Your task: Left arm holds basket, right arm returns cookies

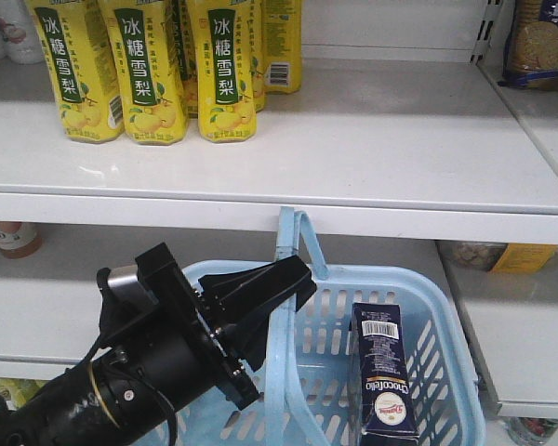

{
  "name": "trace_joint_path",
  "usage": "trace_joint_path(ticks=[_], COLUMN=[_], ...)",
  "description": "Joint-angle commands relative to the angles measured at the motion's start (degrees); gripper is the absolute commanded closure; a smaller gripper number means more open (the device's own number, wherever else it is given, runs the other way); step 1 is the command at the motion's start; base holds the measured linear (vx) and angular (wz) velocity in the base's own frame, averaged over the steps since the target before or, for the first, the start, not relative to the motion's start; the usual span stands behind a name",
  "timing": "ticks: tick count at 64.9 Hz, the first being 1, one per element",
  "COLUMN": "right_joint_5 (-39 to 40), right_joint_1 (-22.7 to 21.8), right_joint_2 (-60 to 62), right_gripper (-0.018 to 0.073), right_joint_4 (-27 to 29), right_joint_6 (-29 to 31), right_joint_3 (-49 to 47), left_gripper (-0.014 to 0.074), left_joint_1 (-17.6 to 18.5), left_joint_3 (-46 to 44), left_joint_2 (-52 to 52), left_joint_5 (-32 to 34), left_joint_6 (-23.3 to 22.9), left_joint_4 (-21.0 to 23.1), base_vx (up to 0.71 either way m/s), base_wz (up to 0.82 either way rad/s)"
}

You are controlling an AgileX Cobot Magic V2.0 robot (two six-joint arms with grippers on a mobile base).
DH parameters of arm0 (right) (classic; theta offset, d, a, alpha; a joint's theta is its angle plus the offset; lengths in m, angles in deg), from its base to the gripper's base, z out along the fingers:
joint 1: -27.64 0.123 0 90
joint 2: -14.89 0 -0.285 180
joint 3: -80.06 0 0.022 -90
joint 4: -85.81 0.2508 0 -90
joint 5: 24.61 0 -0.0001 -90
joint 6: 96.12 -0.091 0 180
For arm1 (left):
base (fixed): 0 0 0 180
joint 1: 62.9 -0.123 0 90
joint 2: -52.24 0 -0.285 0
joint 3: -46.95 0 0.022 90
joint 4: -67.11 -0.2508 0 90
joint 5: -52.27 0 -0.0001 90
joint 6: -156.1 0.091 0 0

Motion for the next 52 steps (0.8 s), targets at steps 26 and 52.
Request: trace_joint_path(ticks=[26,52], right_joint_5=[4.2,4.3], right_joint_1=[-0.2,-0.2], right_joint_2=[0.4,0.4], right_gripper=[0.0565,0.0565], right_joint_4=[-0.5,-0.5], right_joint_6=[0.3,0.3], right_joint_3=[1.0,1.0], left_gripper=[0.0599,0.0599], left_joint_1=[-0.6,-0.6], left_joint_3=[-1.7,-1.7], left_joint_2=[-1.8,-1.8], left_joint_5=[15.4,15.4], left_joint_6=[0.6,0.6], left_joint_4=[5.4,5.4], base_vx=[0.0,0.0], base_wz=[0.0,0.0])
